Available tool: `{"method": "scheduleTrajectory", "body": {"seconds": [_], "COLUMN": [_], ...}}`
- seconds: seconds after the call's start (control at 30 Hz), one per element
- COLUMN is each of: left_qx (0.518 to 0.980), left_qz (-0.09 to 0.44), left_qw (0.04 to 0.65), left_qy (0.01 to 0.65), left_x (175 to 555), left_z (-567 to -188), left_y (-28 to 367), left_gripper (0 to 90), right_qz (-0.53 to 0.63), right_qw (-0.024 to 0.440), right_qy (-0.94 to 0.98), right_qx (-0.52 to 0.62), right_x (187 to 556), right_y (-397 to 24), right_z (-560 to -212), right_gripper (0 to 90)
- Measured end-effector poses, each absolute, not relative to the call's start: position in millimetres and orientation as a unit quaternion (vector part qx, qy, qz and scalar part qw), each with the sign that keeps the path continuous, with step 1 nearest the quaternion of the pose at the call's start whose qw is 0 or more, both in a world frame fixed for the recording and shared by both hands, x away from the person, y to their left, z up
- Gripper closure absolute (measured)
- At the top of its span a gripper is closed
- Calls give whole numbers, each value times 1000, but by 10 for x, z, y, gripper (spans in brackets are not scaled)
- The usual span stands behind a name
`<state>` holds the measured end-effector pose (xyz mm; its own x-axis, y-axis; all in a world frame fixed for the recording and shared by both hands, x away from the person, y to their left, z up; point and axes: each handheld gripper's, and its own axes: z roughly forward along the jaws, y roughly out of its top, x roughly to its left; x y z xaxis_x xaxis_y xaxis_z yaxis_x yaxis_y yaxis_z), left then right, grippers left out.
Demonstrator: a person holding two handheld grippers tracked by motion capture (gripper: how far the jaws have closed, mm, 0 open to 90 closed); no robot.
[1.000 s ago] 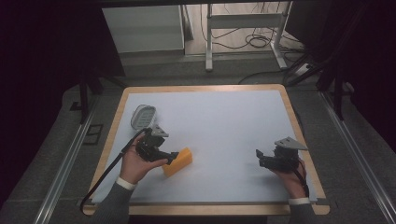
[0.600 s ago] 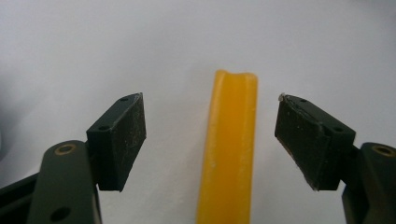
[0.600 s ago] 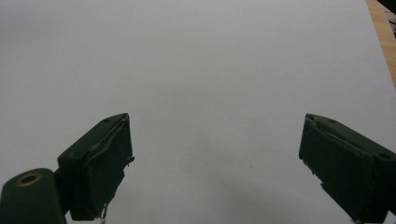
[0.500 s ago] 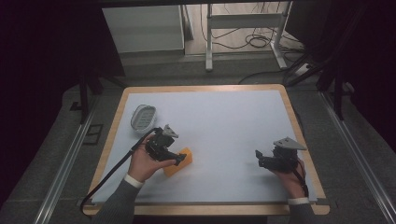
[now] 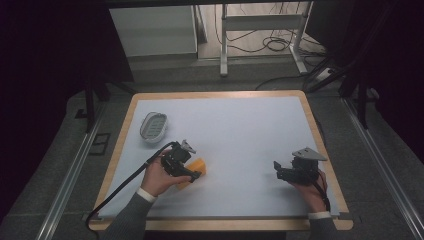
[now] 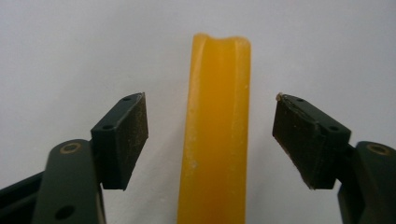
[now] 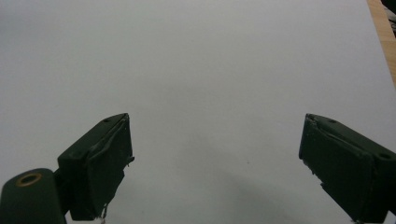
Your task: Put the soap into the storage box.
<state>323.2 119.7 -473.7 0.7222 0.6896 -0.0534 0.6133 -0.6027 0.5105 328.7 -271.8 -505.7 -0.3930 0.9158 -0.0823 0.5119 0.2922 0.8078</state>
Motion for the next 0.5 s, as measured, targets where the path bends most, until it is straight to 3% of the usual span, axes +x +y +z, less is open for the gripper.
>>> {"method": "scheduleTrajectory", "body": {"seconds": [0.13,0.43,0.5], "left_qx": [895,903,903], "left_qz": [67,81,78], "left_qw": [247,222,225], "left_qy": [365,359,357], "left_x": [3228,3206,3205], "left_z": [-4821,-4932,-4931], "left_y": [1181,1143,1149], "left_gripper": [315,583,599], "right_qz": [357,352,352], "right_qw": [280,283,283], "right_qy": [755,757,756], "right_qx": [473,473,473], "right_x": [3296,3297,3298], "right_y": [-2715,-2707,-2710], "right_z": [-5072,-5083,-5084], "right_gripper": [95,94,94]}}
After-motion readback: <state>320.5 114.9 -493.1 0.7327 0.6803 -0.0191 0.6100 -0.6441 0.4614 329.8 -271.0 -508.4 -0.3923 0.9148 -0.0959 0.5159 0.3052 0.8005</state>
